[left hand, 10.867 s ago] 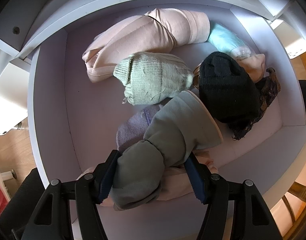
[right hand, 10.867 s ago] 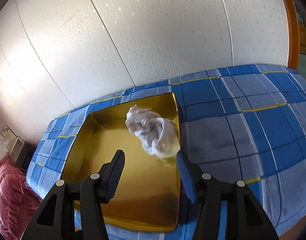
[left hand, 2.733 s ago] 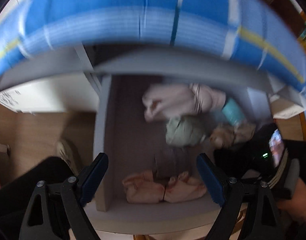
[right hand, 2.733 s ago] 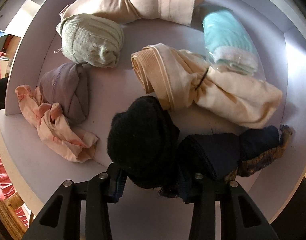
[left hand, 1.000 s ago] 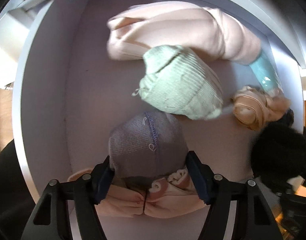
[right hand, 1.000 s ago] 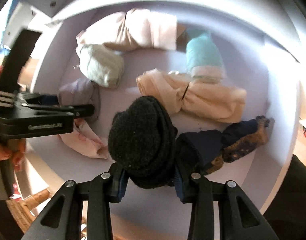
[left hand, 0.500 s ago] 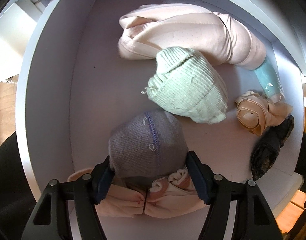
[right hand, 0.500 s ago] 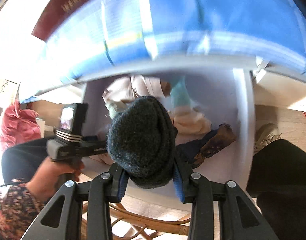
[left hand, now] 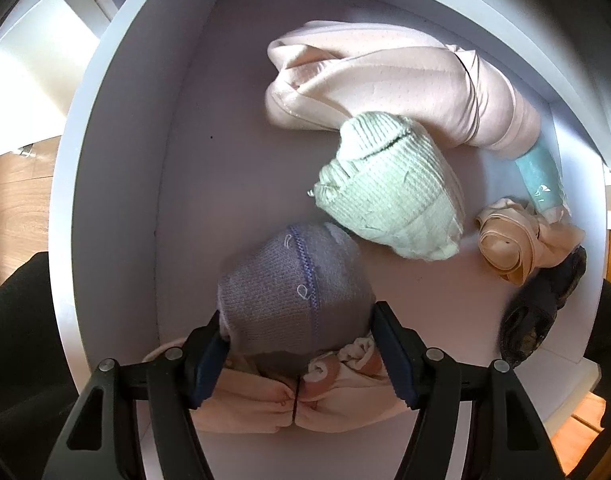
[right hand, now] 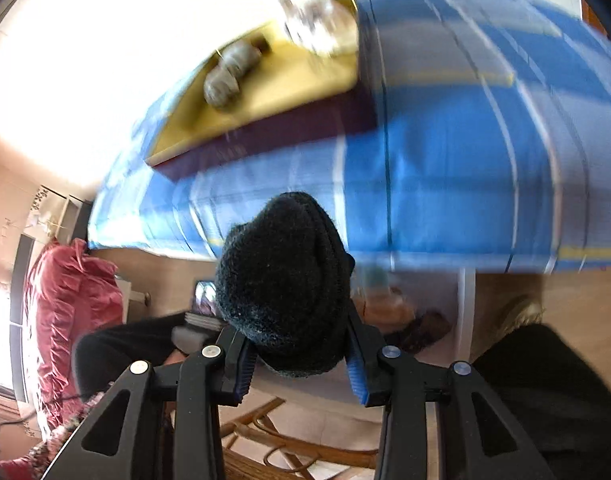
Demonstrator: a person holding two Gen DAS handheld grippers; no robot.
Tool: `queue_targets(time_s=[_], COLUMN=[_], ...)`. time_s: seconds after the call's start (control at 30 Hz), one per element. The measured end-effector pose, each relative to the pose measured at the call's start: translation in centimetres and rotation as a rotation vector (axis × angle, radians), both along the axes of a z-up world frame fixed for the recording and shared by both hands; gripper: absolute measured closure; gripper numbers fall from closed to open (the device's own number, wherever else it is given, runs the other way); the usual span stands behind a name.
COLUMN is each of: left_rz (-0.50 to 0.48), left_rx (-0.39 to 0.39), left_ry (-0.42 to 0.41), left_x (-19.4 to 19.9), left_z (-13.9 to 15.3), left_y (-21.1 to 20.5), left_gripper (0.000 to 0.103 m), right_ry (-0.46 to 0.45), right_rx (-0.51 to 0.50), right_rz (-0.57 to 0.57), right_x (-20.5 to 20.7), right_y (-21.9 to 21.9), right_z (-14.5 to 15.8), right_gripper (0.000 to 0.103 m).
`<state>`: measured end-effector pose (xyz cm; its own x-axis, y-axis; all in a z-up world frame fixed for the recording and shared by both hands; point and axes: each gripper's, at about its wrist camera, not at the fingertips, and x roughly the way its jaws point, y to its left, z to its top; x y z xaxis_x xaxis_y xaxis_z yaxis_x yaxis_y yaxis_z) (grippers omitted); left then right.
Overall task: Organize soft objects
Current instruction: 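Lower the black beanie into the gold tin and open the right tool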
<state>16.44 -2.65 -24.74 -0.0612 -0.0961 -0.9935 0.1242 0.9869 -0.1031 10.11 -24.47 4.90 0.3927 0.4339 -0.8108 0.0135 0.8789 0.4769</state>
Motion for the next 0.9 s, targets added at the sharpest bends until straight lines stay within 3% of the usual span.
queue_targets(time_s=[0.2, 0.37, 0.53, 0.9], left_rz=[0.011, 0.024, 0.031, 0.038], left_rx=[-0.002, -0.010, -0.014, -0.020], left_ry=[-0.001, 0.002, 0.003, 0.015], left_x=[0.3, 0.2, 0.0, -0.1], left_z=[-0.4, -0.8, -0.9, -1.0], left_y=[-0.2, 0.3, 0.7, 1.1], left_gripper=[0.034, 0.034, 0.034, 0.034], right_ry=[-0.093, -0.106, -0.100, -0.039], right_rx=[-0.063, -0.087, -0.150, -0.224], right_rz=[-0.014, -0.016, 0.015, 0.070], right_x=[3.7, 7.7, 12.4, 22.0], right_y=[-0.9, -0.9, 0.5, 5.2], right_z=[4.7, 6.2, 6.6, 4.3], right_gripper=[0.065, 0.065, 0.065, 0.065])
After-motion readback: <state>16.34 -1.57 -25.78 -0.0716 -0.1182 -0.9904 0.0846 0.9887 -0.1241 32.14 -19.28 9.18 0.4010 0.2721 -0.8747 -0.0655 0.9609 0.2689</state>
